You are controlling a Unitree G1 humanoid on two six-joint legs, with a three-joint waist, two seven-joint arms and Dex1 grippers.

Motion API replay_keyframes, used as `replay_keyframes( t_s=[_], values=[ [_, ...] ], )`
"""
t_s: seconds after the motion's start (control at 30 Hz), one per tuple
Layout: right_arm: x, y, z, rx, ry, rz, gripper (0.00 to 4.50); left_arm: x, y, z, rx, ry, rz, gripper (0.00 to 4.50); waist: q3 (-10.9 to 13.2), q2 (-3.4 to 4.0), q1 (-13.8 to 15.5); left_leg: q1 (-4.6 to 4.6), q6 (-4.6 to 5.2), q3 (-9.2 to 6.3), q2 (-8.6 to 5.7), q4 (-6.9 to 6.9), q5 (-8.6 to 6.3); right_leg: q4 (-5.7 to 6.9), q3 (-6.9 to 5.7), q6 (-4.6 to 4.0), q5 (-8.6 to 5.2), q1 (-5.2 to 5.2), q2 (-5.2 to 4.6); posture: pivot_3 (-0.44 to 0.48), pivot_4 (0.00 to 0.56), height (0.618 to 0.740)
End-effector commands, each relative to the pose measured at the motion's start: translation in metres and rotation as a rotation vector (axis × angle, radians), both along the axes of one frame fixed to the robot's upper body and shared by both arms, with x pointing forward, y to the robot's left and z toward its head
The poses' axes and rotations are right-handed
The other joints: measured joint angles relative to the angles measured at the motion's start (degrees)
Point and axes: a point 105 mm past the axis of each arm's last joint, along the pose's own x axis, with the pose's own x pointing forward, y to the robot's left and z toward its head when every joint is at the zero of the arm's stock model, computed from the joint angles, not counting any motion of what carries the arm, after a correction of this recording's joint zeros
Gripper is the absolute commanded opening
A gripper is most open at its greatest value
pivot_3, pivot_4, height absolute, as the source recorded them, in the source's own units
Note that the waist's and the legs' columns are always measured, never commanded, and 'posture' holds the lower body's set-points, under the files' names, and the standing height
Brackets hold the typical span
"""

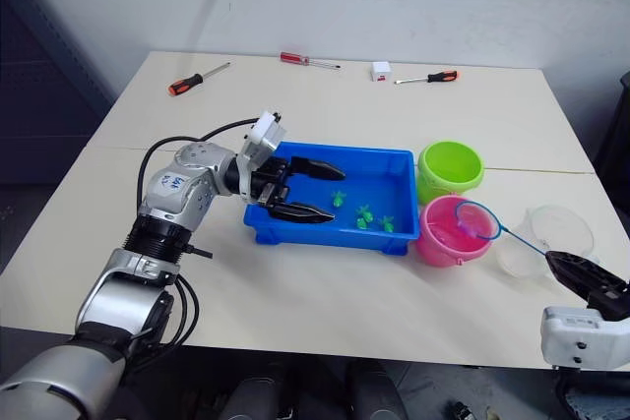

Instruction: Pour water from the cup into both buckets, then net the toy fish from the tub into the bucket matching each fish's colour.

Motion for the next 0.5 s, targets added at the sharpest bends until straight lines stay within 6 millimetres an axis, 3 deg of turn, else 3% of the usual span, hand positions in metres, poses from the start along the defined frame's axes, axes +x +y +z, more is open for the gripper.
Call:
replay_keyframes(
  t_s=[0.03,0.13,0.3,0.5],
  values=[
    [0.004,-0.005,0.018,-0.045,-0.083,0.005,0.00,0.002,0.005,0.008,-0.004,-0.039,0.021,4.48,0.0,0.00,-0.1,0.02,0.00,0.01,0.00,0.00,0.00,0.01,0.00,0.00,0.00,0.01,0.00,0.000,0.150,0.740],
    [0.007,-0.005,0.018,0.045,-0.084,0.007,0.00,0.003,0.010,0.007,0.007,-0.040,0.041,4.48,0.0,0.00,0.0,0.09,-0.02,0.01,0.00,0.00,0.01,0.04,0.01,0.00,0.00,0.05,0.02,0.000,0.150,0.740],
    [0.043,0.026,0.037,0.276,-0.110,0.130,0.00,0.013,0.027,-0.008,0.094,-0.081,0.133,4.48,0.0,0.00,-0.6,0.25,-0.02,0.11,0.01,0.01,0.02,0.15,0.10,-0.01,0.01,0.13,-0.01,0.000,0.150,0.740],
    [0.092,0.063,0.037,0.178,0.021,0.313,0.00,0.008,0.041,-0.014,0.136,-0.097,0.179,4.48,0.1,0.08,-0.8,0.93,-0.01,0.04,0.05,-0.09,0.01,0.03,0.05,-0.02,0.00,0.75,0.01,0.000,0.150,0.740]
  ],
)
